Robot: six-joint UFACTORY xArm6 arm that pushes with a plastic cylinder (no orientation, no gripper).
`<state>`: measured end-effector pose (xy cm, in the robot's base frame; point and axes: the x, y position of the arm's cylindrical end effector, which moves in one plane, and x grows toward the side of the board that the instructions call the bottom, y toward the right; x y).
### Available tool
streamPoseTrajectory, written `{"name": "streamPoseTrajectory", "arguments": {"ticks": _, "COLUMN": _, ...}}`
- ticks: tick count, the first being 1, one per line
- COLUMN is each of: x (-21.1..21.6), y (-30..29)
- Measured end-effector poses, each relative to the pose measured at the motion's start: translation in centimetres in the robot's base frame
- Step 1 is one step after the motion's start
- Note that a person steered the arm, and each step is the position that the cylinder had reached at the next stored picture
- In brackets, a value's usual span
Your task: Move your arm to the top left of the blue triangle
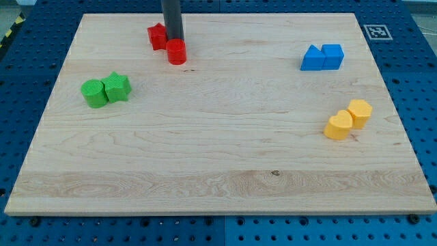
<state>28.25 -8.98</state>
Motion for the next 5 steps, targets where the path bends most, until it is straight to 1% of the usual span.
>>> {"name": "streamPoseTrajectory", "arguments": {"ticks": 5, "x": 0.0, "y": 1.5}}
